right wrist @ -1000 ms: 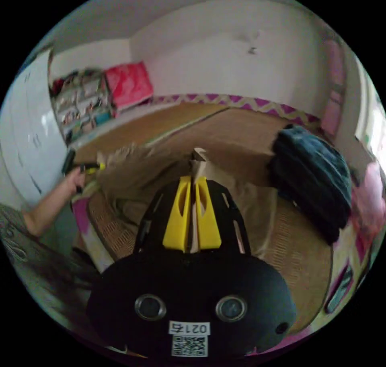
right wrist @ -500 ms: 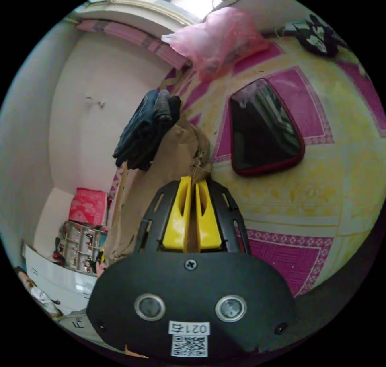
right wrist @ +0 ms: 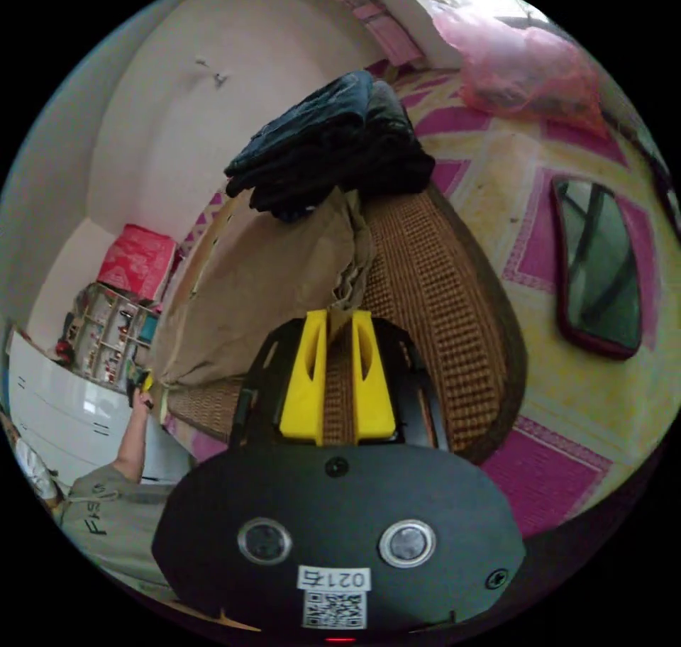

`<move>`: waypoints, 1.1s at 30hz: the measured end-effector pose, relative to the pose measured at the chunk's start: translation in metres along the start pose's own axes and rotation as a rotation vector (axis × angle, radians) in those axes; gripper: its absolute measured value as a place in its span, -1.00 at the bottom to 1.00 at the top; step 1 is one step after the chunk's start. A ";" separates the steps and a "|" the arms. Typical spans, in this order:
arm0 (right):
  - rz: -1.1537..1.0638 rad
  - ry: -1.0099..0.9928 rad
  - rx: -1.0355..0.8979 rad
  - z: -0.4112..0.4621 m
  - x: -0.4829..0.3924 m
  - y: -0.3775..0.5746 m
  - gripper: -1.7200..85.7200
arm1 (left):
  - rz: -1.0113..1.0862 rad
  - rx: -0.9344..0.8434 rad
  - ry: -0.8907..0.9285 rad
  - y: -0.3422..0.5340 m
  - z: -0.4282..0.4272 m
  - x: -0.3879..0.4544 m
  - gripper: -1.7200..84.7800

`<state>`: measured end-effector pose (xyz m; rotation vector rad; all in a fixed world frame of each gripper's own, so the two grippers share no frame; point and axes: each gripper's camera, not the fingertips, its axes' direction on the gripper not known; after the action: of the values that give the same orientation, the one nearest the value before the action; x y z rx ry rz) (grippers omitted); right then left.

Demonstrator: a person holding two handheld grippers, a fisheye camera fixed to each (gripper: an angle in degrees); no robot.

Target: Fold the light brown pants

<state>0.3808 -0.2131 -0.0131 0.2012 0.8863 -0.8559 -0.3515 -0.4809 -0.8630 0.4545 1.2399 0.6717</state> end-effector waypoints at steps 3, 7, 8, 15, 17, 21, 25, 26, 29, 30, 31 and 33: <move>-0.215 0.159 0.088 -0.017 -0.052 -0.005 -0.78 | 0.201 0.086 -0.211 0.023 -0.018 0.043 -0.87; -0.664 0.273 0.092 0.024 -0.153 -0.020 -0.73 | 0.583 0.027 -0.430 0.052 0.019 0.132 -0.95; -0.718 0.285 0.073 0.036 -0.165 -0.023 -0.73 | 0.624 0.007 -0.470 0.055 0.030 0.143 -0.96; -1.117 0.434 -0.250 0.174 -0.233 -0.065 -0.74 | 1.072 -0.127 -0.636 0.088 0.166 0.220 -0.98; -1.163 0.419 -0.308 0.193 -0.237 -0.073 -0.74 | 1.110 -0.197 -0.606 0.085 0.194 0.225 -0.98; -1.200 0.350 -0.475 0.224 -0.243 -0.087 -0.82 | 1.125 -0.342 -0.540 0.073 0.245 0.225 -0.97; -1.202 0.314 -0.535 0.227 -0.254 -0.089 -0.96 | 1.146 -0.345 -0.575 0.067 0.268 0.217 -0.90; -1.206 0.308 -0.530 0.224 -0.256 -0.088 -0.97 | 1.146 -0.332 -0.576 0.066 0.268 0.216 -0.88; -1.218 0.266 -0.454 0.202 -0.269 -0.079 -0.98 | 1.130 -0.299 -0.550 0.061 0.270 0.211 -0.77; -1.222 0.266 -0.425 0.193 -0.273 -0.073 -0.98 | 1.139 -0.323 -0.533 0.061 0.273 0.208 -0.75; -1.227 0.268 -0.403 0.186 -0.277 -0.068 -0.98 | 1.150 -0.354 -0.520 0.061 0.277 0.205 -0.73; -1.241 0.290 -0.379 0.178 -0.283 -0.057 -0.98 | 1.165 -0.394 -0.522 0.061 0.284 0.201 -0.73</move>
<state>0.3505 -0.1752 0.3224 -0.6514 1.4391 -1.7893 -0.0570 -0.2869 -0.8867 0.9474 0.2267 1.6114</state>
